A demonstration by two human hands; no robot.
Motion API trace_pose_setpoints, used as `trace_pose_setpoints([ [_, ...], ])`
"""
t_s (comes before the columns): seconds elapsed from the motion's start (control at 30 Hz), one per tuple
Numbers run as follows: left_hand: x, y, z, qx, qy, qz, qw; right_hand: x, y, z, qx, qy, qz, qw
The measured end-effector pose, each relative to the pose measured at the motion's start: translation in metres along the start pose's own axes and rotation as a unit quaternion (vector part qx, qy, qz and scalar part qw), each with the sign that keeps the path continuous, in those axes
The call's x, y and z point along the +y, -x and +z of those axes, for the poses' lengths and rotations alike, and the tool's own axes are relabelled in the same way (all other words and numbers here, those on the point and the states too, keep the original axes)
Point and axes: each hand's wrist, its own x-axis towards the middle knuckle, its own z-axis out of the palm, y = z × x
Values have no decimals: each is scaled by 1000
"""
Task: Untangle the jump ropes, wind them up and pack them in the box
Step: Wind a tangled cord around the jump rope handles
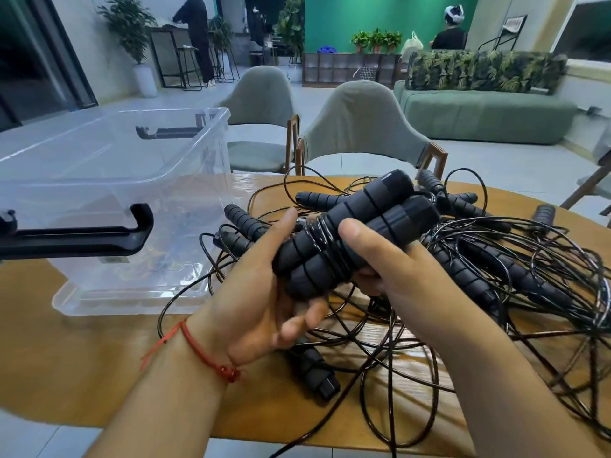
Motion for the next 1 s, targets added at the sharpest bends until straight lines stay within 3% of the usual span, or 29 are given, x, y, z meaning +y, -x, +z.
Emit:
trace_pose_setpoints([
  [0.17, 1, 4, -5, -122, 103, -45, 986, -3, 3, -4, -9, -14, 6, 1000],
  [0.27, 1, 4, -5, -152, 106, -13, 983, -3, 0, -6, -6, 5, -10, 1000],
  [0.43, -4, -3, 6, -46, 46, 113, 991, -10, -4, -2, 59, 71, -25, 995],
  [0.67, -5, -7, 1, 82, -30, 275, 958, -3, -9, -13, 109, 191, -44, 975],
  [0.87, -6, -5, 1, 184, -134, 412, 882, -11, -4, -10, 86, 210, -38, 973],
  [1.0, -11, -5, 5, 269, -215, 452, 823, -13, -3, -3, 45, 196, 7, 979],
])
